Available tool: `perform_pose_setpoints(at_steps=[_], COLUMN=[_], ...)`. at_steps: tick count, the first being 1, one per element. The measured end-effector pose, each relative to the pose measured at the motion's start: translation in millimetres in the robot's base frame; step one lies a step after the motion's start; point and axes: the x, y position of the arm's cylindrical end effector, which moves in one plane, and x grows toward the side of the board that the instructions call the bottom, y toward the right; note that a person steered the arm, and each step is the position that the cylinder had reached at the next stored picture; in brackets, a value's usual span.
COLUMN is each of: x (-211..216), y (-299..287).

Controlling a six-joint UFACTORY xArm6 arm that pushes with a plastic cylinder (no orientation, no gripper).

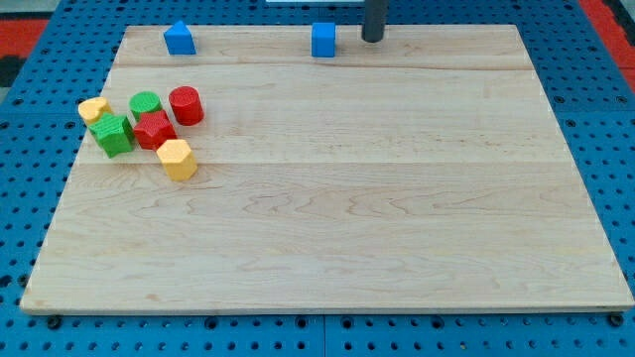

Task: Slide blue cube near to the blue triangle

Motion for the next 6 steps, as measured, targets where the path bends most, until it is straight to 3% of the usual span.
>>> perform_pose_setpoints(at_steps=[1,2,3,4,5,6], x=[2.1,2.6,24.6,39.9,25.4,23.8], y=[-90.1,-141.8,-85.2,-138.4,-202.1,-162.1])
